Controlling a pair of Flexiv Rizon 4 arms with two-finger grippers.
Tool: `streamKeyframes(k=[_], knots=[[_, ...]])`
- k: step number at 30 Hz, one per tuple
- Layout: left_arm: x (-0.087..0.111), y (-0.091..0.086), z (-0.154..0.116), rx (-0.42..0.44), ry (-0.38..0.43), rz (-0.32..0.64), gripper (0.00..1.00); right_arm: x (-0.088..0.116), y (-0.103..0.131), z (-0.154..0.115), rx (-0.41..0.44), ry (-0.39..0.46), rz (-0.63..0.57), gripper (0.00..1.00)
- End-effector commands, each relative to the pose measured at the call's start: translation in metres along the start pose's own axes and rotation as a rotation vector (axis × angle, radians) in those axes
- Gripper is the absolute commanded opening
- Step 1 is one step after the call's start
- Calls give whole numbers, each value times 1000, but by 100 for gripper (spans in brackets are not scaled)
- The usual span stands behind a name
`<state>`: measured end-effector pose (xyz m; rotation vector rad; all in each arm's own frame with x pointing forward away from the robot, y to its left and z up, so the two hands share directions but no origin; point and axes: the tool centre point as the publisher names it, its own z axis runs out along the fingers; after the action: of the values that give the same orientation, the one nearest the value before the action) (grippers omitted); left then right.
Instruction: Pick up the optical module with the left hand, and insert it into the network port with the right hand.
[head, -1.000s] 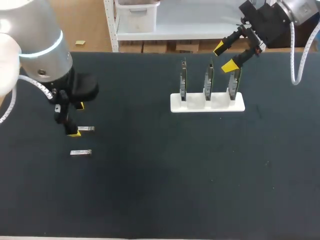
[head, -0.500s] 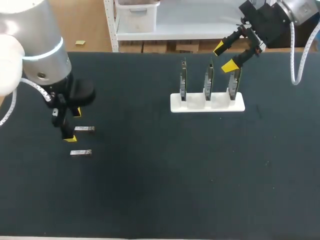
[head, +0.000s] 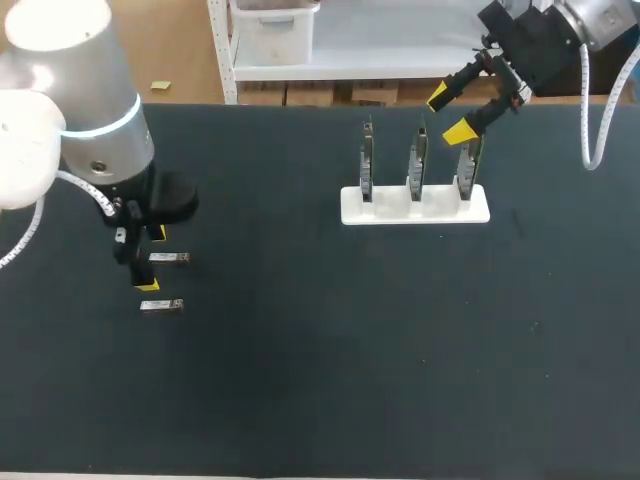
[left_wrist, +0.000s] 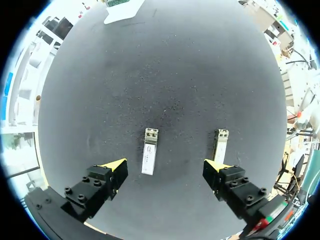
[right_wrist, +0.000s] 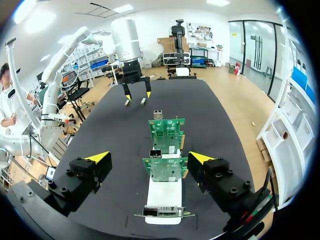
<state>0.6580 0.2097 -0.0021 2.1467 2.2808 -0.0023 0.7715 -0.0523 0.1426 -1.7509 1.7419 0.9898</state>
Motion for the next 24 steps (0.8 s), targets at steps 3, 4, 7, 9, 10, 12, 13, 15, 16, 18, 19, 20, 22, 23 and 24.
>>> streamKeyframes(k=[3, 4, 7, 9, 10, 12, 13, 15, 16, 18, 19, 20, 22, 23, 24], knots=[[-1, 3, 5, -5, 5, -4, 100, 0, 2, 0, 6, 0, -1, 100], [-2, 4, 5, -6, 3, -4, 100, 0, 2, 0, 6, 0, -1, 100], [-2, 6, 6, -5, 3, -4, 100, 0, 2, 0, 6, 0, -1, 100], [-1, 6, 8, -1, 2, -5, 100, 0, 2, 0, 6, 0, -1, 100], [-1, 6, 8, 0, 1, -6, 100, 0, 2, 0, 6, 0, -1, 100], [0, 6, 9, 5, 1, -9, 100, 0, 2, 0, 6, 0, -1, 100], [0, 6, 9, 6, 2, -9, 100, 0, 2, 0, 6, 0, -1, 100], [1, 6, 11, 10, 2, -13, 100, 0, 2, 0, 6, 0, -1, 100], [1, 6, 11, 11, 2, -13, 100, 0, 2, 0, 6, 0, -1, 100], [1, 6, 12, 14, 1, -16, 100, 0, 2, 0, 6, 0, -1, 100], [1, 7, 12, 15, -2, -17, 100, 0, 2, 0, 6, 0, -1, 100], [1, 7, 13, 15, -8, -20, 100, 0, 2, 0, 6, 0, -1, 100], [0, 7, 13, 16, -10, -22, 100, 0, 2, 0, 6, 0, -1, 100], [0, 7, 13, 16, -10, -21, 100, 0, 2, 0, 6, 0, -1, 100], [0, 7, 13, 17, -10, -21, 100, 0, 2, 0, 6, 0, -1, 100]])
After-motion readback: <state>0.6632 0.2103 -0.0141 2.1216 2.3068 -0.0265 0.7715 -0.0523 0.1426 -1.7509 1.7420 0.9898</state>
